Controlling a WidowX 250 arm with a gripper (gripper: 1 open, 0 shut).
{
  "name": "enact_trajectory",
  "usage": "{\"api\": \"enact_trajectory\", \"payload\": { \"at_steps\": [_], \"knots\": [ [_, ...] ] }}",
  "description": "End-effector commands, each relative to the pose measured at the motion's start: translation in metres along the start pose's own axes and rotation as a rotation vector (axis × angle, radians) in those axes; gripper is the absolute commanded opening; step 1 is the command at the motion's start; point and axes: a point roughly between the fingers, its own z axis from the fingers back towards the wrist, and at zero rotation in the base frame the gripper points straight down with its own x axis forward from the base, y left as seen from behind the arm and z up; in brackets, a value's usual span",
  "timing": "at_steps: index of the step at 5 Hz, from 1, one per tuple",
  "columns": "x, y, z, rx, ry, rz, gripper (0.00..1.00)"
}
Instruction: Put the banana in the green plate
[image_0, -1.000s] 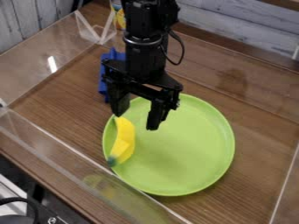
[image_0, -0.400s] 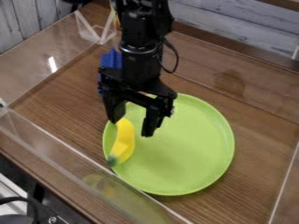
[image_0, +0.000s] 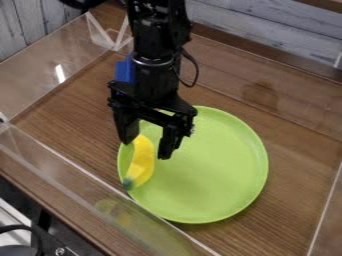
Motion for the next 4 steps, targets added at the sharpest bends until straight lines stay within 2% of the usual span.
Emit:
{"api": "enact_trajectory", "payload": {
  "at_steps": [1,4],
  "knots": [
    [0.0011,0.0035,0.0010,-0.008,-0.014,0.017,1.00],
    [-0.0025,0.0077,-0.0076,-0.020,-0.014,0.039,1.00]
  ]
}}
